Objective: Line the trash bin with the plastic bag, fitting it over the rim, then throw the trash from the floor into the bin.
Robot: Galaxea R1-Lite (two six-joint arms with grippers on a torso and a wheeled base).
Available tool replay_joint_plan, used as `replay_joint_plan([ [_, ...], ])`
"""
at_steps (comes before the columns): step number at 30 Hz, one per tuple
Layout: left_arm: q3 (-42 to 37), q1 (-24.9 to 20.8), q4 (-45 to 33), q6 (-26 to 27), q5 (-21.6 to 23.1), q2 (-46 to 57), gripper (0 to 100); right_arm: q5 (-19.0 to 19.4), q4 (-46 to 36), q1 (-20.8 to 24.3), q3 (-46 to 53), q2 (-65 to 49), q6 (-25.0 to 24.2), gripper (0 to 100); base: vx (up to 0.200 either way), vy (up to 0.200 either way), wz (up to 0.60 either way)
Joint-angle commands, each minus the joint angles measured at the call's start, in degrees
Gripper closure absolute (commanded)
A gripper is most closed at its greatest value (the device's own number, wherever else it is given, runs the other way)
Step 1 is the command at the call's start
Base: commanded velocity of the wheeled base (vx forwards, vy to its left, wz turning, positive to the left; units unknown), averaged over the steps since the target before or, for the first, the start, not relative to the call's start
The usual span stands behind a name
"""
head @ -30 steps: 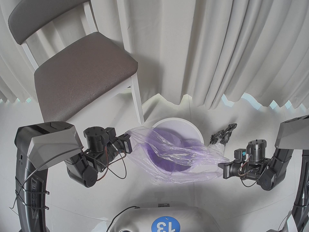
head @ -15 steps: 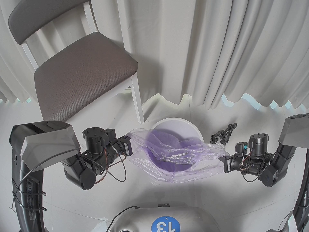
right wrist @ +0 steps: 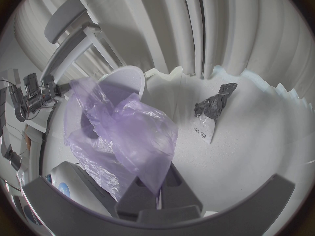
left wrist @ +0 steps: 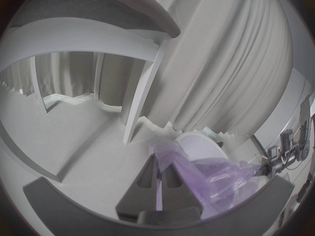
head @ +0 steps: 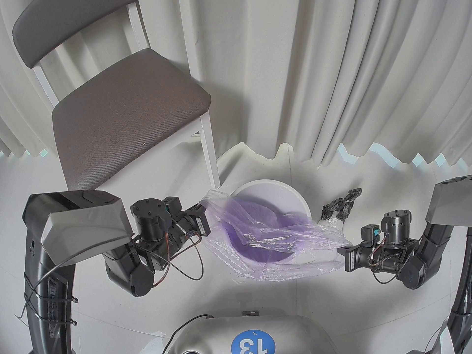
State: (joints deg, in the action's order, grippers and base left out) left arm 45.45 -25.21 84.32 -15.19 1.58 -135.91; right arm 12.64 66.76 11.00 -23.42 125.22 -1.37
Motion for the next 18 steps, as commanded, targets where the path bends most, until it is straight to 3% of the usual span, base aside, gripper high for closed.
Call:
replay_joint_plan([
  [1, 0.4, -0.8, 0.1, -0.1, -0.4, -1.5, 100, 0.0, -0.2, -0.3, 2.8, -4.3, 1.3, 100, 0.0, 0.0, 0.0],
  [7, 0.1, 1.3, 0.1, -0.1, -0.5, -1.1, 100, 0.0, -3.2, -0.2, 2.9, -11.9, 3.7, 100, 0.0, 0.0, 0.0],
  [14, 1.0, 1.7, -0.2, 0.1, -0.4, -1.5, 100, 0.0, -23.8, 0.3, -3.5, -23.9, 6.6, 100, 0.0, 0.0, 0.0],
  [18, 1.5, 0.9, -0.4, 0.3, -0.4, -1.7, 100, -0.2, -30.3, 0.5, -4.2, -24.7, 9.4, 100, 0.0, 0.0, 0.0],
])
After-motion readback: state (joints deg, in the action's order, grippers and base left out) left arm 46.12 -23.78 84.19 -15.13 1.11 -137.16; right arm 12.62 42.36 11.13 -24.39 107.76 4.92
